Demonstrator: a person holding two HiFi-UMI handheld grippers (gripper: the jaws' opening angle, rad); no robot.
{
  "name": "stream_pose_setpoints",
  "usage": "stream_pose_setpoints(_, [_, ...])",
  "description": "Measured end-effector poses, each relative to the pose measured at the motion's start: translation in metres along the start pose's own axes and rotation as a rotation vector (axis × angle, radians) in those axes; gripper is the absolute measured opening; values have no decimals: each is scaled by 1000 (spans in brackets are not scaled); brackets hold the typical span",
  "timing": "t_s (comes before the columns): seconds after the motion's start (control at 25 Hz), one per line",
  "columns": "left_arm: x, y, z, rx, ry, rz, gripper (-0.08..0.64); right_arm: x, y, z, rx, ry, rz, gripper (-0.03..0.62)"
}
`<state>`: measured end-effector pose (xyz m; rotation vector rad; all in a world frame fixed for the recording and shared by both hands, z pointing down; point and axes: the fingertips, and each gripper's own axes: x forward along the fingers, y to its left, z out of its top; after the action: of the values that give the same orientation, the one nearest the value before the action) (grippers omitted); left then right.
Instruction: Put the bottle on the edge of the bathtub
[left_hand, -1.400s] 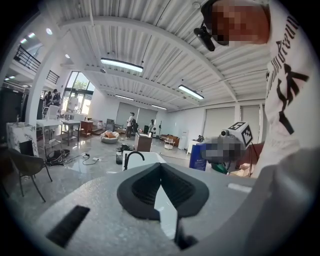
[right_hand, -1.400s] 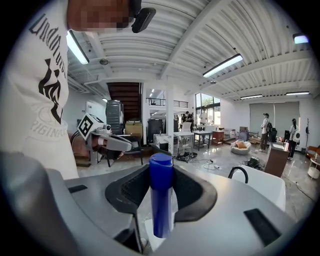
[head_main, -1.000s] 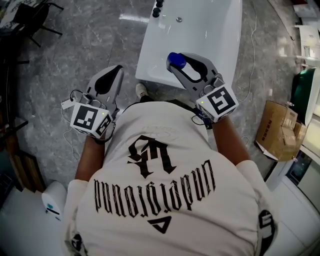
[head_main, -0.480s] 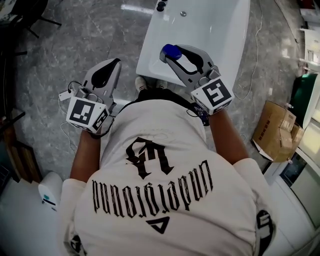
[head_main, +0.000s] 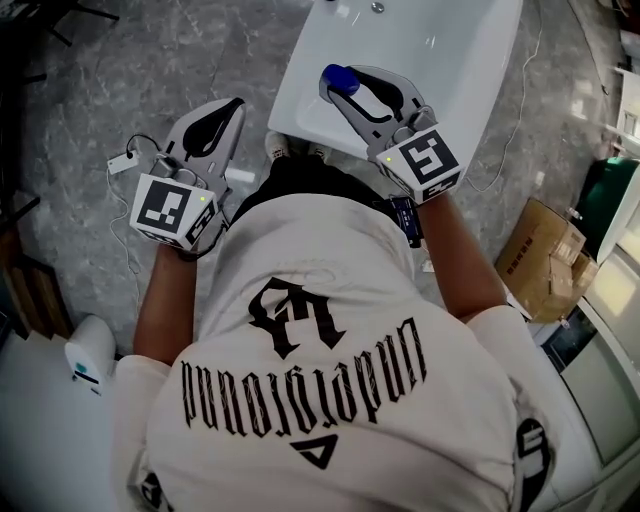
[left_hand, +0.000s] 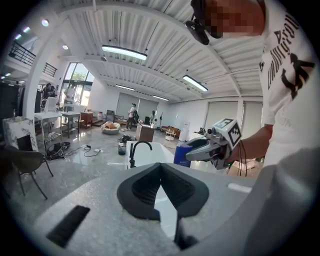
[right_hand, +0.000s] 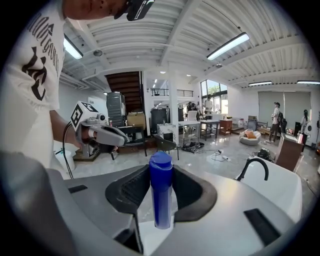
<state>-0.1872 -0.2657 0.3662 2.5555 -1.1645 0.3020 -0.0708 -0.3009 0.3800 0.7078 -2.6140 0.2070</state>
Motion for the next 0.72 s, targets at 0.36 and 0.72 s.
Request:
stream_pose_setpoints(0.36, [24, 21, -37, -19, 64, -4, 15, 42, -18, -39, -17, 82, 23, 144])
stream_pose_setpoints(0.72, [43, 36, -67, -54, 101, -22, 14, 78, -29, -86, -2, 150, 35, 144])
